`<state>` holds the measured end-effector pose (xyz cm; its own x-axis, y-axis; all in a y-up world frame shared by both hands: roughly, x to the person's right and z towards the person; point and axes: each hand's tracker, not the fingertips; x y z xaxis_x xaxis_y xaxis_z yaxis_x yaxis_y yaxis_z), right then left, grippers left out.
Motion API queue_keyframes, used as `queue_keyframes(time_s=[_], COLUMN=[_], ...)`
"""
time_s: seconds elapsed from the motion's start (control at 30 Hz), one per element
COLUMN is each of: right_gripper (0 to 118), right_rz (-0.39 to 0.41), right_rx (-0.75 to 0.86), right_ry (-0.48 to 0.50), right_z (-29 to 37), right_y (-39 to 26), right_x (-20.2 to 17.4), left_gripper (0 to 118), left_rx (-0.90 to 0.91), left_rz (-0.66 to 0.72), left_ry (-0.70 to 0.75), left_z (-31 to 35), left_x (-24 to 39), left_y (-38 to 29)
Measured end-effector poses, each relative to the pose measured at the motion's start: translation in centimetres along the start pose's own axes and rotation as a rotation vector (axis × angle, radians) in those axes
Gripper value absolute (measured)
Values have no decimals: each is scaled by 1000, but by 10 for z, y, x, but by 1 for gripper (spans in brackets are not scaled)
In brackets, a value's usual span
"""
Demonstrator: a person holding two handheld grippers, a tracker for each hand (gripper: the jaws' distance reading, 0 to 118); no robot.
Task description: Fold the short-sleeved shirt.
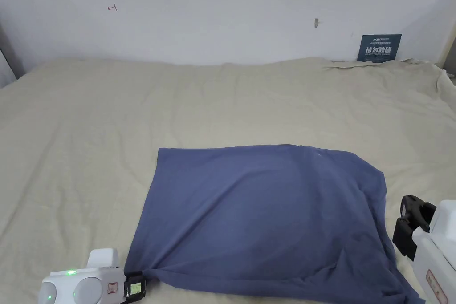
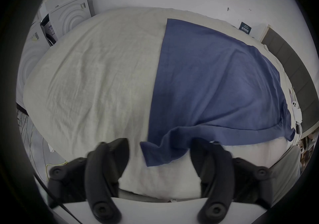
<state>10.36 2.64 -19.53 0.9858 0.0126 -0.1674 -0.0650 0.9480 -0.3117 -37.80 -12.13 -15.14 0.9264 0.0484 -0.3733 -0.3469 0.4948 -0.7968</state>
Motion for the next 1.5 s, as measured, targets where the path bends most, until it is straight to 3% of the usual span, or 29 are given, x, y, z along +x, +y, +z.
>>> queue_keyframes(time_s=[0.07, 0.1, 0.3, 0.53, 0.57, 0.67, 0.7, 0.73, 0.93, 1.07, 1.17, 1.23, 1.5], right_gripper=[0, 0, 1, 6, 15, 90, 102, 102, 97, 64, 19, 8, 6], right_rz=[-5, -8, -35, -94, -117, -138, -139, -149, -111, -102, -103, -89, -87], right_rx=[-9, -13, -71, -371, -391, -492, -514, -507, -629, -680, -691, -683, -582], right_ry=[-3, -4, -13, -11, -23, -7, -4, -15, -11, -9, 6, 2, 49], right_z=[0, 0, -5, -40, -42, -58, -61, -63, -67, -66, -68, -67, -51], right_y=[-2, -3, -11, -53, -62, -90, -98, -105, -131, -137, -141, -139, -103], right_x=[2, 3, 17, 42, 44, 58, 59, 59, 40, 31, 30, 26, 29], left_gripper=[25, 12, 4, 4, 4, 4, 4, 4, 4, 4, 4, 4, 4], left_rx=[-14, -23, -5, 56, 65, 82, 83, 83, 94, 90, 86, 84, 99], left_rz=[-8, -9, -41, -71, -74, -86, -90, -94, -96, -86, -76, -73, -70], left_ry=[-14, -16, -20, -41, -44, -45, -44, -45, -44, -43, -46, -44, -44], left_z=[-1, -2, 3, 25, 27, 32, 33, 34, 34, 33, 31, 30, 32], left_x=[4, 6, 12, 12, 11, 12, 12, 12, 10, 7, 7, 6, 1], left_y=[-1, -1, 3, 11, 13, 15, 16, 17, 19, 18, 18, 18, 27])
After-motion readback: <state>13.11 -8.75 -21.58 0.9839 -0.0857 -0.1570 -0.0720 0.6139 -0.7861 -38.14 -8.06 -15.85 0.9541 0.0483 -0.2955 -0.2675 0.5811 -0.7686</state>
